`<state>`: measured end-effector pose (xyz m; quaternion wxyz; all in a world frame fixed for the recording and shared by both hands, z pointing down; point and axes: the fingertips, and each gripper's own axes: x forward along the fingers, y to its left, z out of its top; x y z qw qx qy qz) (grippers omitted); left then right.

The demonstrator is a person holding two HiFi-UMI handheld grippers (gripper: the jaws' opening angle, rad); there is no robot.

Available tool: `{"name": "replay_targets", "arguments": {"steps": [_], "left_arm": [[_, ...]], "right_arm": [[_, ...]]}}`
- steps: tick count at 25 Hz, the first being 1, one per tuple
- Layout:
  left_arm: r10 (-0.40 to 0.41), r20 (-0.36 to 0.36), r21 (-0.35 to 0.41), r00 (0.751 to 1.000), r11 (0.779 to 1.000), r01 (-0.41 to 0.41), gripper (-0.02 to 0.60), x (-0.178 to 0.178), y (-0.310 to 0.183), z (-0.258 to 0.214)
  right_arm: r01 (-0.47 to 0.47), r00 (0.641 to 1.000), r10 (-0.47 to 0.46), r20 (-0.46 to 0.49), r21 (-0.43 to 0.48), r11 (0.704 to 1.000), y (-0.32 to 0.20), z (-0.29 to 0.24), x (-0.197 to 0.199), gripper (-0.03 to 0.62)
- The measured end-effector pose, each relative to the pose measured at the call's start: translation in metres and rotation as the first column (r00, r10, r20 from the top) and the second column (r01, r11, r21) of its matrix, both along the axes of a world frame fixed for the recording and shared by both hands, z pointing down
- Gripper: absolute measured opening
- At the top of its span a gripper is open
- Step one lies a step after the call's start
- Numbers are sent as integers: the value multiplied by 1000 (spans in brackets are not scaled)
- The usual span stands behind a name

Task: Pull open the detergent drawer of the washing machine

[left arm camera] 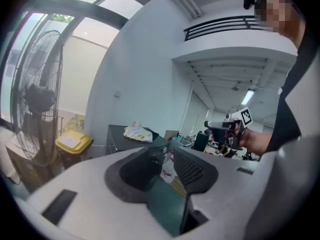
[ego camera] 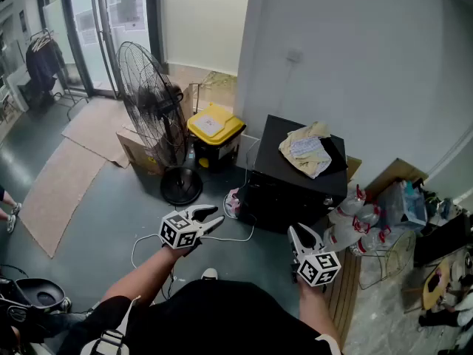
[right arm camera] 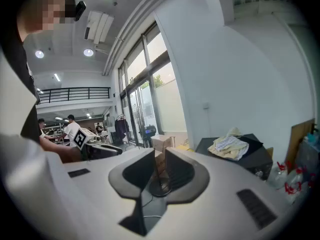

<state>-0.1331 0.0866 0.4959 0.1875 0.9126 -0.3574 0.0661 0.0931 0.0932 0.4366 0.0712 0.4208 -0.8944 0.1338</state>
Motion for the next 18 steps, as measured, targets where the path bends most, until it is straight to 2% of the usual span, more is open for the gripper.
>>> {"name": "replay_targets", "arguments": {"steps": [9,18], "left_arm": [[11,-14,30,1000,1000,-11,160,68,58,-27],[12,-25,71,1000,997,-10,160,84,88,-46]], "right_arm": [[-1,1000,0,-8,-12,1000,56,-2,56,63],[-23,999,22,36,6,1000,86,-9,79,63]]}}
